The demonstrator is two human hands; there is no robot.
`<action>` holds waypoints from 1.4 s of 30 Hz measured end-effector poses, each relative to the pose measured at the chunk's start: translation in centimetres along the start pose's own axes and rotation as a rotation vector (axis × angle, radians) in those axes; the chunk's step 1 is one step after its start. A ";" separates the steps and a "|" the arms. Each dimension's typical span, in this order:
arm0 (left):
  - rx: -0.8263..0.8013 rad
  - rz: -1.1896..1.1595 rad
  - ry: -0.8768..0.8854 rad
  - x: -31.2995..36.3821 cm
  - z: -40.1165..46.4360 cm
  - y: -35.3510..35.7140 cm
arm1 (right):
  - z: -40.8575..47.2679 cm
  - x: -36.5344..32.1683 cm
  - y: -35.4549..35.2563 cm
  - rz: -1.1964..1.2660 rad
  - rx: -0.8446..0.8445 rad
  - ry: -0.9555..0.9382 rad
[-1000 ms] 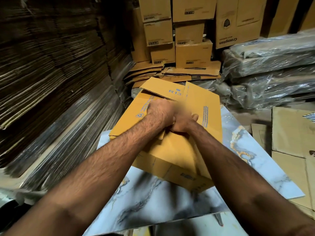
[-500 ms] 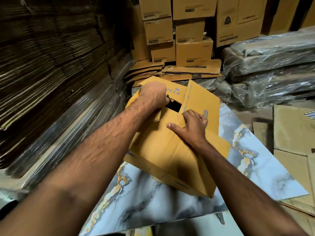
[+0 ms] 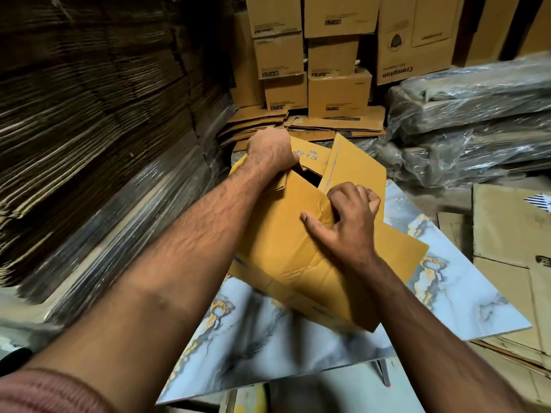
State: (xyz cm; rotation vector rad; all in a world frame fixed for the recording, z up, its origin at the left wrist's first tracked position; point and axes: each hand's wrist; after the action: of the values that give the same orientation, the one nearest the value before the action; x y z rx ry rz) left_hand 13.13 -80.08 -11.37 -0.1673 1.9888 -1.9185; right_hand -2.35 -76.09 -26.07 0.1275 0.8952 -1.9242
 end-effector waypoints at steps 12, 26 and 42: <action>-0.043 -0.124 0.011 -1.5 -2.0 -1.1 | -2.6 -4.1 -2.3 -0.171 0.068 -0.084; -0.247 -0.548 -0.076 -4.9 -5.6 0.8 | 6.6 -10.9 -5.2 -0.302 -0.916 0.446; -0.630 -0.657 0.095 -10.0 -7.3 0.0 | -2.9 -17.5 -5.5 -0.177 -0.660 -0.148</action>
State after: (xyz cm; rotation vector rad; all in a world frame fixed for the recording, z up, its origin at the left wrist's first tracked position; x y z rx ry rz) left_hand 19.87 -69.87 -9.51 -1.0149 2.7877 -1.5378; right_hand 1.55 -60.10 -17.58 -0.4915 1.4228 -1.6707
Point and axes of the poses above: each hand's wrist, its own z-axis towards the middle knuckle, its own y-axis out of the palm, x = y × z, and after that the axes turned 9 degrees about -x, right-handed
